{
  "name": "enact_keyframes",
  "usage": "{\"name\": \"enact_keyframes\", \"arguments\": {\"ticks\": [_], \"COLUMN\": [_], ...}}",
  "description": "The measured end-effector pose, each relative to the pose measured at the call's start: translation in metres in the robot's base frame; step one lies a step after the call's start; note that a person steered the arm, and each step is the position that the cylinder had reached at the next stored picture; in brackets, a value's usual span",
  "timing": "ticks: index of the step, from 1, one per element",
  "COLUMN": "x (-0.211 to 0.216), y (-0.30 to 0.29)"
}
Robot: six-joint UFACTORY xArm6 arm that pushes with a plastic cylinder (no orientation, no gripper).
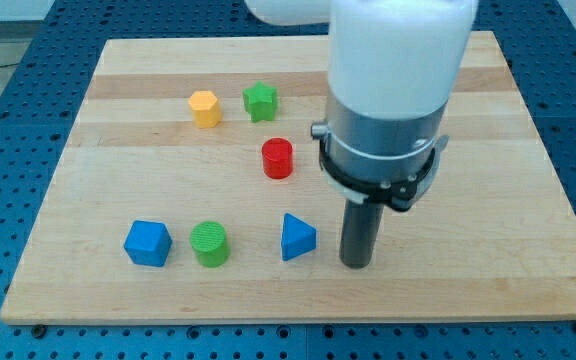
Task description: Adjust the blue triangle vertically below the red circle
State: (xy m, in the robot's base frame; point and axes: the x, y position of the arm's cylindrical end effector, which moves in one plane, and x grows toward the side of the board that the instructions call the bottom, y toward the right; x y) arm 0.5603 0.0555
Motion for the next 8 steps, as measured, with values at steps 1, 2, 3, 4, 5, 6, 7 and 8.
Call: {"name": "enact_keyframes", "arguments": {"ticks": [1,2,3,4,5,6,7,8], "x": [-0.016,-0.016,-0.016,-0.015,-0.014,-0.01,-0.01,-0.028], "y": [0.0,-0.009,-0.019,-0.02,-0.027,-0.035,-0.036,-0.025]}}
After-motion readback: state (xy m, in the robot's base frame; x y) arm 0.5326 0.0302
